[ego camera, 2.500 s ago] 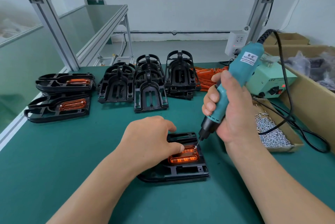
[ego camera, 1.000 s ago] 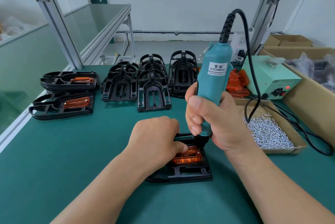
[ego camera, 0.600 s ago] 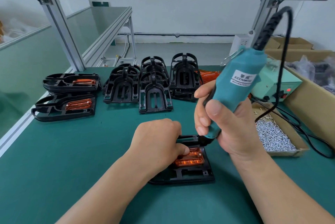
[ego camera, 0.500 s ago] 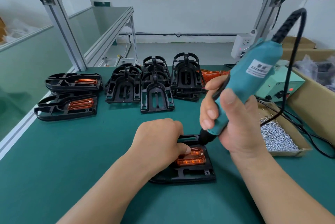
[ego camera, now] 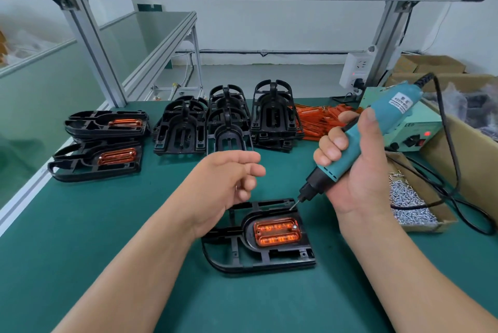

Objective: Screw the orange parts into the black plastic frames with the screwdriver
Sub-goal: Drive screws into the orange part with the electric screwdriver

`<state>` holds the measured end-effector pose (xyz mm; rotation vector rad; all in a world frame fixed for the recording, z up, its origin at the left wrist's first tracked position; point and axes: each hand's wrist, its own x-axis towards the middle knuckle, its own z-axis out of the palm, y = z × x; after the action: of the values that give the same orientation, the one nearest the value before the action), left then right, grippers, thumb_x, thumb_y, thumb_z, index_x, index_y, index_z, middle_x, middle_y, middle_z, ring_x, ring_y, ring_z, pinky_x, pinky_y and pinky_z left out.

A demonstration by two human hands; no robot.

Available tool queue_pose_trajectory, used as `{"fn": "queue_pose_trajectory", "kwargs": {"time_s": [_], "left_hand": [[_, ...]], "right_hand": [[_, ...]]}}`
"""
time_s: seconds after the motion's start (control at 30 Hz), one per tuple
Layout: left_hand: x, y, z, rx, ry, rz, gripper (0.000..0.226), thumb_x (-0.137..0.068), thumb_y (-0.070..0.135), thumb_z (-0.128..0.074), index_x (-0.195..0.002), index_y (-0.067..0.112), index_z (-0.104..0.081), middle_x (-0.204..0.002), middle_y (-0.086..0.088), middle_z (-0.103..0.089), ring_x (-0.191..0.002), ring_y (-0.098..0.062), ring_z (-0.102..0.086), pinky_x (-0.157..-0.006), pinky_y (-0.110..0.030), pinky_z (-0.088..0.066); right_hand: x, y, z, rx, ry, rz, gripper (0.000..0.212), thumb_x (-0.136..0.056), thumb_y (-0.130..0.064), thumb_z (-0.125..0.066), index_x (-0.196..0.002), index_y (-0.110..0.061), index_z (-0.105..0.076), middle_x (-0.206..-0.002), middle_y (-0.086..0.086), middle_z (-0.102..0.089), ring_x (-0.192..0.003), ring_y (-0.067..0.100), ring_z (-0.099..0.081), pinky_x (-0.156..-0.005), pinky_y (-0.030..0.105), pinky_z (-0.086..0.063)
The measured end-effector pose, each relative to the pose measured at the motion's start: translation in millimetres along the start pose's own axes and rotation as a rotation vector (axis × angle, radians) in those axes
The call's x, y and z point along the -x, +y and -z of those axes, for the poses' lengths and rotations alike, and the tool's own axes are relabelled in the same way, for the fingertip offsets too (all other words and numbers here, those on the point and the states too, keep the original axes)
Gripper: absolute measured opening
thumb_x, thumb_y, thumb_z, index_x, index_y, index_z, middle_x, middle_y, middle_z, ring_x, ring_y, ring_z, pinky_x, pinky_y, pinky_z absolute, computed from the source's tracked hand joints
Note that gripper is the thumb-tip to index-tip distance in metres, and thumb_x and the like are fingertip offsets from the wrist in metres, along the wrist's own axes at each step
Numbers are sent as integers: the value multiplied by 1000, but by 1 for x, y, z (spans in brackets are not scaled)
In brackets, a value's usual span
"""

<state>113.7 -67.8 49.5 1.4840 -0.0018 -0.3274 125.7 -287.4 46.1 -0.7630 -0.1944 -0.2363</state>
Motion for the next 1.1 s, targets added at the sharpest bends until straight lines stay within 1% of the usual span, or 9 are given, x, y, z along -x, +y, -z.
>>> {"fn": "queue_pose_trajectory", "kwargs": {"time_s": [0.07, 0.17, 0.37, 0.5, 0.63, 0.73, 0.87, 1.0, 1.1], "left_hand": [[1, 0, -1, 151, -47, 54, 33, -101, -9, -44, -124, 0, -66, -95, -9, -73, -69, -12, -56, -56, -21, -46], [0, -2, -6, 223, -97, 90, 32, -101, -13, -44, -121, -6, -67, -93, -12, -75, -64, -11, -57, -49, -18, -43], [1, -9, -10, 110, -190, 69, 26, -105, -5, -49, -124, -1, -67, -112, -19, -78, -67, -11, -62, -49, -17, -44], [1, -12, -10, 37, -243, 29, 23, -107, 2, -51, -123, 4, -68, -114, -15, -78, -64, -9, -63, -47, -16, -42], [1, -13, -11, 51, -250, 13, 21, -106, 4, -57, -122, 7, -70, -114, -15, -78, -65, -9, -63, -49, -16, -43], [2, -13, -10, 83, -218, 1, 18, -101, 10, -66, -117, 5, -72, -108, -17, -79, -63, -9, -63, -45, -15, -41], [3, -11, -12, 79, -182, -34, 23, -87, 31, -79, -94, 9, -76, -87, -14, -77, -48, -9, -53, -39, -15, -32], [5, -11, -14, -23, -149, -47, 32, -82, 51, -78, -80, 19, -76, -64, -5, -63, -42, -9, -41, -41, -16, -30], [7, -12, -14, -49, -169, -25, 32, -86, 51, -74, -77, 21, -76, -62, -2, -57, -44, -9, -37, -44, -17, -30]], "right_hand": [[0, 1, -1, -11, 22, -12, 29, -104, -46, -57, -98, -18, -61, -66, -5, -45, -54, 8, -44, -51, 22, -43], [-1, 1, -2, -35, 51, -14, 28, -106, -44, -56, -97, -18, -61, -66, -5, -45, -54, 8, -42, -51, 22, -42], [-1, -3, -3, -79, 100, 5, 26, -107, -41, -55, -96, -17, -60, -67, -6, -43, -55, 7, -42, -52, 22, -42], [-2, -4, -2, -93, 125, 8, 26, -106, -41, -56, -95, -18, -60, -67, -6, -43, -54, 7, -42, -52, 22, -42], [-2, -4, -2, -98, 128, 9, 25, -105, -41, -57, -95, -18, -60, -67, -6, -44, -54, 7, -42, -52, 22, -42], [-3, -4, -2, -97, 121, 7, 25, -105, -40, -56, -95, -18, -60, -66, -6, -44, -54, 7, -43, -52, 22, -42], [-2, -4, -1, -97, 122, 6, 26, -107, -40, -55, -94, -17, -60, -67, -6, -45, -54, 7, -44, -52, 22, -42], [-2, -4, -2, -105, 120, 7, 27, -107, -40, -54, -94, -18, -61, -67, -6, -45, -54, 7, -44, -52, 21, -43], [-2, -5, -3, -108, 120, 12, 26, -105, -41, -57, -94, -18, -61, -68, -6, -46, -55, 7, -44, -52, 21, -43]]}}
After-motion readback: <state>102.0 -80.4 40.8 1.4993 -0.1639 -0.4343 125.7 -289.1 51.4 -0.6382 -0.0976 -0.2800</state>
